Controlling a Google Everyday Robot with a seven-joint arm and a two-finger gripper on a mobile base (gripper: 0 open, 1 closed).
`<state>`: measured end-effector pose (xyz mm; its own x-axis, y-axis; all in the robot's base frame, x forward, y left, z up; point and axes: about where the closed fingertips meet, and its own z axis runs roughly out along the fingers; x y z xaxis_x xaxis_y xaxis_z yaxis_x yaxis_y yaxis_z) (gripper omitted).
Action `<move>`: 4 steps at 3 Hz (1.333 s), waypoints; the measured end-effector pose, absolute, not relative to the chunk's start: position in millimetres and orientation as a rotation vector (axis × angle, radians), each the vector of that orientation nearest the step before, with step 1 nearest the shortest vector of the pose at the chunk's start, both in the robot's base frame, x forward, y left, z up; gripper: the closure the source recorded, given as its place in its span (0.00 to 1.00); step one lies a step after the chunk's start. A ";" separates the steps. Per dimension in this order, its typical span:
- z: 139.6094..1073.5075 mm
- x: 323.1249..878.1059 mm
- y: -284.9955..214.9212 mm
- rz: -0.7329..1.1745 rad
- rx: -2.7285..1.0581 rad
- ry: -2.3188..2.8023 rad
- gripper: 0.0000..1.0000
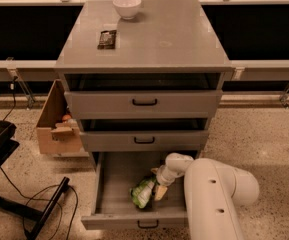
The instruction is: Pick green rice chip bag from bottom drawer and place on counter
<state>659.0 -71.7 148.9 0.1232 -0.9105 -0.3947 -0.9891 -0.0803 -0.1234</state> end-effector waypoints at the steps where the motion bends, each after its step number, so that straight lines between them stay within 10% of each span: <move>1: 158.5 684.1 -79.9 0.267 -2.024 1.847 0.38; 4: 172.0 671.5 -71.9 0.331 -2.048 1.814 1.00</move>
Offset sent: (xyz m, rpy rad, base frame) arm 0.0223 -0.0079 0.0081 0.0004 -0.0228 -0.0193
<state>671.5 -71.9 172.0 0.1371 -0.8972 -0.4198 -0.9877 -0.0914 -0.1272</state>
